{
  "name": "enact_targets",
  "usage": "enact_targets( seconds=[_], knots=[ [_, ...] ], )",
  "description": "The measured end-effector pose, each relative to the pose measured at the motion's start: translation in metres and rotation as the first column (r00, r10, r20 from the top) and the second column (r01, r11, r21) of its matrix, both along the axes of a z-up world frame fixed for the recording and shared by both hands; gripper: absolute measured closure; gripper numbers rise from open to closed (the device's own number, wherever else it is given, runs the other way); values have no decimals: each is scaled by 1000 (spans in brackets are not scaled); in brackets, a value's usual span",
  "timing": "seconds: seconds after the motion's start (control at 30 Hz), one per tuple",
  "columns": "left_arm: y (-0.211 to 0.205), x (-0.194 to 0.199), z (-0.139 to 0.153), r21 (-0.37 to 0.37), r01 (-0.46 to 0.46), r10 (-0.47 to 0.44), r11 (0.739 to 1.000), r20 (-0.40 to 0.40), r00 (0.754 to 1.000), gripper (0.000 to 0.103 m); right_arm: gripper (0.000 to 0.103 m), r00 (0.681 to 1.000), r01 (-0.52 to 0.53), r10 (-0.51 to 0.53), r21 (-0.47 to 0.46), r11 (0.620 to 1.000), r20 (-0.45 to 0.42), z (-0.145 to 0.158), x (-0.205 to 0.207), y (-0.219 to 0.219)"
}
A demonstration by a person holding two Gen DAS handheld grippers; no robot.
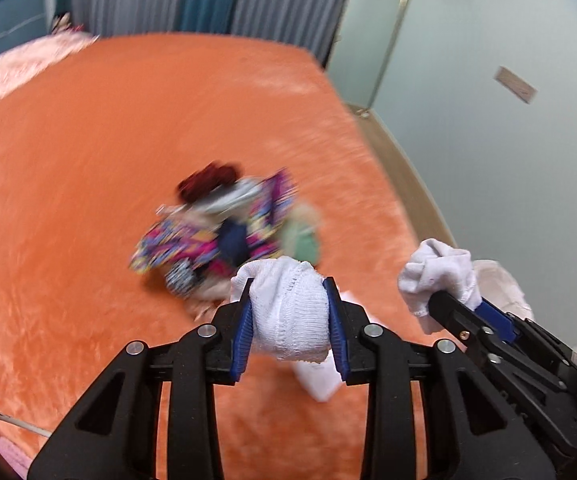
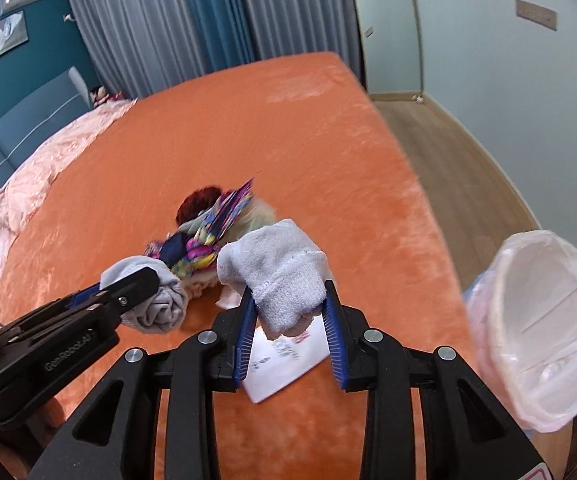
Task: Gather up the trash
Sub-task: 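Carry both socks over the wastebasket and open both tools to drop them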
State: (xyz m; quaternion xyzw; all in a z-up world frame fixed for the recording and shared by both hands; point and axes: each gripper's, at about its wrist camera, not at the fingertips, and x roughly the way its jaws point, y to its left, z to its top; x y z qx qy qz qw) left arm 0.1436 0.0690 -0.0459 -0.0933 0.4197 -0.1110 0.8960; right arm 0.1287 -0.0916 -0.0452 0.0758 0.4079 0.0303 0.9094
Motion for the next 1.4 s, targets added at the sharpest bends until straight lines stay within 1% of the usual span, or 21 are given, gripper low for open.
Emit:
enact_targets(
  seconds=[0.03,0.17,0.23,0.33,0.43,0.53,0.73,0.8,1.0,1.13,1.23,1.27,1.3,1.37,1.4],
  knots=[
    [-13,-3,11,1,29,-29,1000,23,999,72,72,1000,22,-22,1,1000,13,6,-4,-11],
    [-56,-12,35,6,118,-118,993,77,990,71,72,992,115,-115,0,993,53,24,-25,-55],
    [-84,-18,45,13,177,-177,984,102,979,71,72,984,163,-163,-5,987,70,30,-35,-80],
    [-118,-28,53,15,250,-250,968,119,961,71,72,967,240,-239,2,971,83,33,-51,-118],
    [-155,-36,54,20,328,-328,945,123,937,71,72,945,316,-316,7,949,88,33,-65,-154],
    [-185,-39,52,37,383,-384,923,120,915,71,72,922,377,-376,4,926,91,31,-78,-184],
    [-244,-45,48,52,477,-480,877,108,871,71,72,886,458,-457,13,889,72,17,-99,-224],
    [-257,-50,45,65,497,-501,865,104,859,71,71,878,475,-475,15,880,66,12,-104,-233],
    [-284,-53,38,79,529,-535,845,90,840,70,71,865,500,-500,15,866,52,2,-110,-242],
    [-298,-54,35,87,544,-550,835,81,831,69,71,857,512,-513,24,858,47,-2,-112,-252],
    [-304,-51,29,94,545,-551,833,71,831,67,68,854,518,-519,25,855,44,-5,-108,-255],
    [-308,-51,30,94,541,-548,836,69,834,65,64,853,520,-520,25,854,44,-6,-108,-255],
    [-309,-49,28,97,535,-541,839,66,838,60,61,851,523,-523,20,852,42,-7,-107,-255],
    [-309,-47,27,95,521,-528,848,69,846,54,52,850,525,-525,12,851,44,-8,-106,-254],
    [-309,-47,27,96,517,-523,851,69,849,52,50,851,524,-523,10,852,45,-8,-105,-253]
  ],
)
